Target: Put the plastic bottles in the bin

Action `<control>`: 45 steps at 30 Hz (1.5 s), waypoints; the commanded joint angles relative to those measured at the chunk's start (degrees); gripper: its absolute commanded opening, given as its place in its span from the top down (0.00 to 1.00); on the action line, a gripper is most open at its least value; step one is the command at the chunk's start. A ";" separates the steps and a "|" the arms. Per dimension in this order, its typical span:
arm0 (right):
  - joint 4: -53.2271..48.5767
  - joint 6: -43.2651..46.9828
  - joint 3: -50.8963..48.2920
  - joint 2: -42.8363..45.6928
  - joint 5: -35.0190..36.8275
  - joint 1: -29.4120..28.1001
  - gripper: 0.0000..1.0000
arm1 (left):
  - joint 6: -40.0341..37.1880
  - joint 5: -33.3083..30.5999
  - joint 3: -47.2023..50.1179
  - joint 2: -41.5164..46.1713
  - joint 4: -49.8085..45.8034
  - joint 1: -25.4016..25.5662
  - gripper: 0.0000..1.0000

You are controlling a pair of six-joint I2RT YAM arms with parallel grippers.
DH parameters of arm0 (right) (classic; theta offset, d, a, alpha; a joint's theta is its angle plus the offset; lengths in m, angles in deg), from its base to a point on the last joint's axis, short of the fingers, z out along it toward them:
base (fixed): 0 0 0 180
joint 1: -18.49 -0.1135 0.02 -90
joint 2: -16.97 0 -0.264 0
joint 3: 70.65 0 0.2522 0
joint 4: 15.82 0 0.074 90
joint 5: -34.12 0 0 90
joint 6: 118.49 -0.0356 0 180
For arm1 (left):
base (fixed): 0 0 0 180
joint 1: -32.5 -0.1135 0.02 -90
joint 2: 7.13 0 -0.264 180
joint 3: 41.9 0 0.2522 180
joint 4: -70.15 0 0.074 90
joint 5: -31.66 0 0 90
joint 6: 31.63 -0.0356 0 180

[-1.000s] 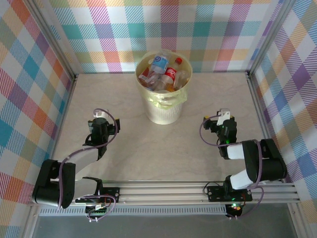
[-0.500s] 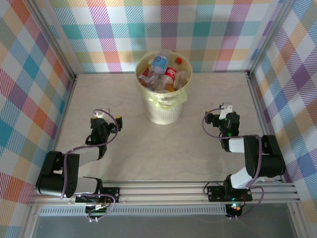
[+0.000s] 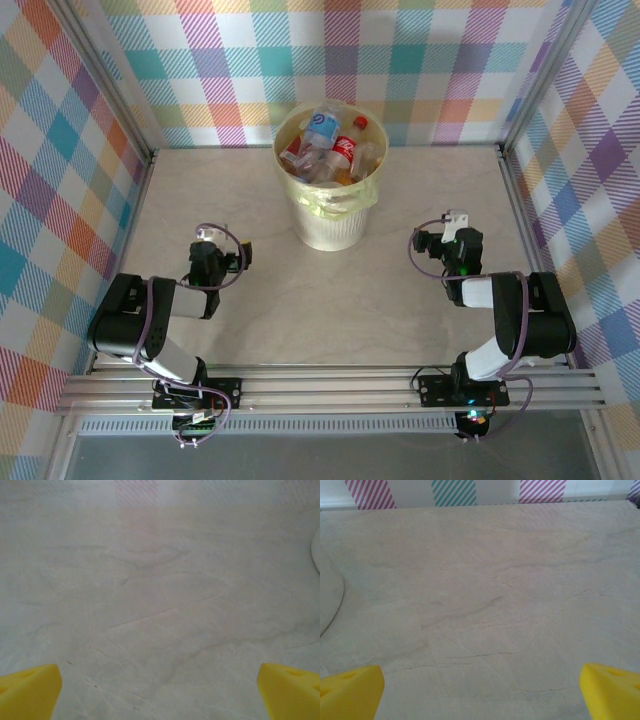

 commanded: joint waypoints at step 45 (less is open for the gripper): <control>-1.03 -0.57 1.14 -0.45 -4.73 1.50 0.00 | 2.25 6.11 -4.77 -0.59 -3.99 -3.98 0.00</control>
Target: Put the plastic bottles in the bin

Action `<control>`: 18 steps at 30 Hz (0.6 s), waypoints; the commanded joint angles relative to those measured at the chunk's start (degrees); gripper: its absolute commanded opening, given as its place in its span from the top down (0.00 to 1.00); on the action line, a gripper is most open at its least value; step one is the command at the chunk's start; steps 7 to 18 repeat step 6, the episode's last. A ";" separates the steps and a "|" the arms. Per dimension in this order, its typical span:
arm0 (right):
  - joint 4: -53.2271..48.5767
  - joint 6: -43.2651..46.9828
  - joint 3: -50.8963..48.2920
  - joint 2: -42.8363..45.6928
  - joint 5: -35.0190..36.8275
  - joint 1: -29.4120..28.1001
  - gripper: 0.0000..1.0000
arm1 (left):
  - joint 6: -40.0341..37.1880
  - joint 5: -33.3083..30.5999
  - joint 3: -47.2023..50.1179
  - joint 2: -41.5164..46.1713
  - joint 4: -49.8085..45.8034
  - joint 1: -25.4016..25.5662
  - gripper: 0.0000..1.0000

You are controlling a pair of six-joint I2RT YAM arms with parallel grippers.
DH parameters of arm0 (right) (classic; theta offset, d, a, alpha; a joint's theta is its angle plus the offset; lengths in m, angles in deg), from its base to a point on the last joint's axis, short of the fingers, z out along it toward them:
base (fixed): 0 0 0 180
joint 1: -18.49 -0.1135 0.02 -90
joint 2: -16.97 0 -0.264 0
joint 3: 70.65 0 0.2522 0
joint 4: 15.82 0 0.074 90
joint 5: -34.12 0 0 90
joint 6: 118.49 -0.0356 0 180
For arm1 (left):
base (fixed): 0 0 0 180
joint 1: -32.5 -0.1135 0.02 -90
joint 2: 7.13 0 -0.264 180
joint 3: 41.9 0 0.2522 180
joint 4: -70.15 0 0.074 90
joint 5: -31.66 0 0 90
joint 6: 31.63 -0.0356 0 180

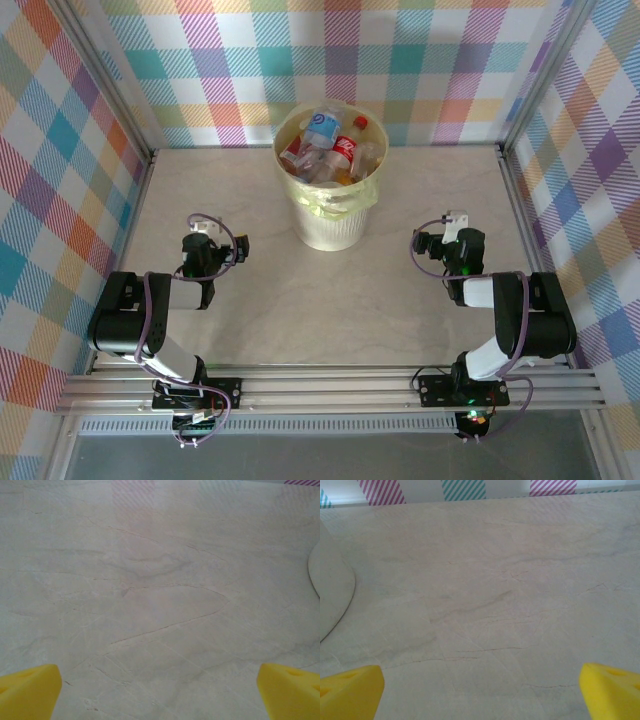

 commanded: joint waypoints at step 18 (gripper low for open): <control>0.06 -0.08 0.99 -0.27 -1.07 0.38 0.00 | 0.08 0.26 -1.12 -0.07 -0.51 -0.12 0.00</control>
